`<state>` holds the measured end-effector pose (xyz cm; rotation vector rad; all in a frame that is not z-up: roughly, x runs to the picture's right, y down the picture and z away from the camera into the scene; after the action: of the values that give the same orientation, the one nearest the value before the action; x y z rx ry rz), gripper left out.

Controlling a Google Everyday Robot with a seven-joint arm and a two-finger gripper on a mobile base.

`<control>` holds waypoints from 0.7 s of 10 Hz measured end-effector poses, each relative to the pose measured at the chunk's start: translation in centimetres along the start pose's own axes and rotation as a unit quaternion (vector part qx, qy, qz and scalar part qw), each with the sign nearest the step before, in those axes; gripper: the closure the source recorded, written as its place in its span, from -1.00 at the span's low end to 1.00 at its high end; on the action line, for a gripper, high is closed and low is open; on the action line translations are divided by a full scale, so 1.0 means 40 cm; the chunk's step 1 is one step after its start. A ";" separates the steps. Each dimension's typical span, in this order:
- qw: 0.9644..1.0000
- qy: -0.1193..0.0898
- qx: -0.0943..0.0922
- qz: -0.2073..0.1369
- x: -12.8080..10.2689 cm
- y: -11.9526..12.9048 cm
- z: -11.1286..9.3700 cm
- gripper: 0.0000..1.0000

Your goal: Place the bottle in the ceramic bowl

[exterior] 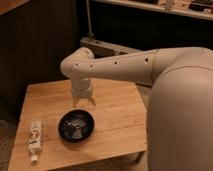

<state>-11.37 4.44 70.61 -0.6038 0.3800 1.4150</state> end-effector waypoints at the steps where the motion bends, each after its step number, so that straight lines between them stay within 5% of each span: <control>1: 1.000 -0.011 -0.025 -0.012 -0.041 -0.007 -0.015 -0.30; 2: 0.997 -0.020 -0.072 -0.027 -0.082 -0.009 -0.023 -0.30; 3: 0.990 -0.026 -0.133 -0.038 -0.111 -0.007 -0.023 -0.30; 5: 0.973 -0.030 -0.224 -0.058 -0.135 -0.001 -0.015 -0.30; 7: 0.953 -0.032 -0.288 -0.092 -0.155 0.037 0.006 -0.30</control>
<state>-13.68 -0.31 74.17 -1.0344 -0.1544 1.3573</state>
